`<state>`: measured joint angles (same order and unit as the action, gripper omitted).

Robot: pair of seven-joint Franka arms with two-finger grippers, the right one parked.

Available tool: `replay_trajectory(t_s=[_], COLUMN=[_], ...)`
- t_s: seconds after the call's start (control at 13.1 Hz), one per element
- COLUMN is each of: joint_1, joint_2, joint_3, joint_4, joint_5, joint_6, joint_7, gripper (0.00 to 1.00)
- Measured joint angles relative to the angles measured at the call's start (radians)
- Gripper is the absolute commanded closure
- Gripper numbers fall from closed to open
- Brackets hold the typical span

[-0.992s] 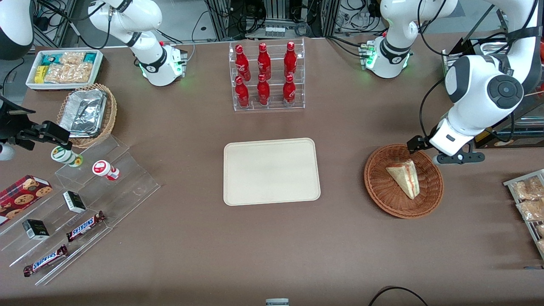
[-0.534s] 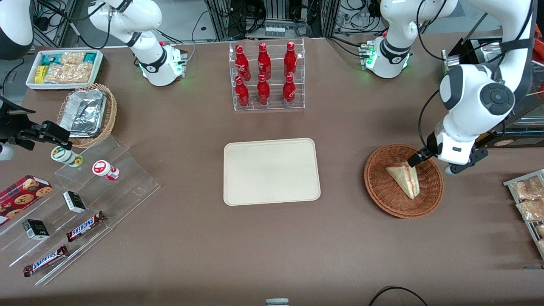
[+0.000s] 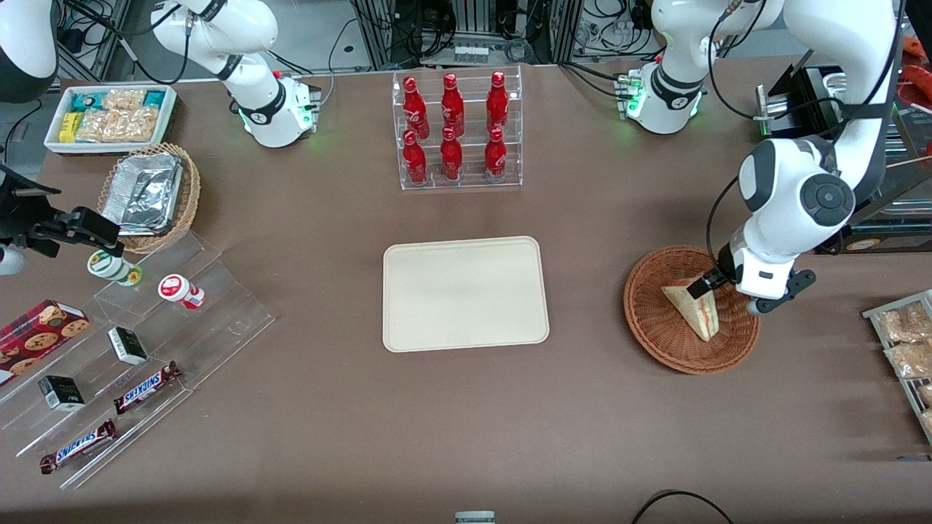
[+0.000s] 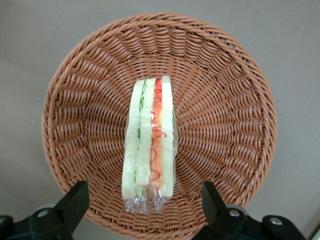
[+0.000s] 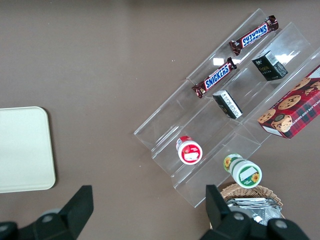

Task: Place sandwich from basket to tray
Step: 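Lower the open left gripper around the wrapped sandwich in the basket, then close the left gripper on the sandwich and lift it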

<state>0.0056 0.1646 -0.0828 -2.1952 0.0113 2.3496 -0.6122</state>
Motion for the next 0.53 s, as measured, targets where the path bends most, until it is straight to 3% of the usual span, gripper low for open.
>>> replay_trajectory(t_s=[0.46,0.53], joint_1=[0.000,0.000], joint_2=[0.074,0.085], joint_3=[0.000,0.000], joint_4=[0.000,0.000], joint_5=[0.000,0.000], joint_6=[0.053,0.055], joint_7=[0.000,-0.001], gripper=[0.00,0.06])
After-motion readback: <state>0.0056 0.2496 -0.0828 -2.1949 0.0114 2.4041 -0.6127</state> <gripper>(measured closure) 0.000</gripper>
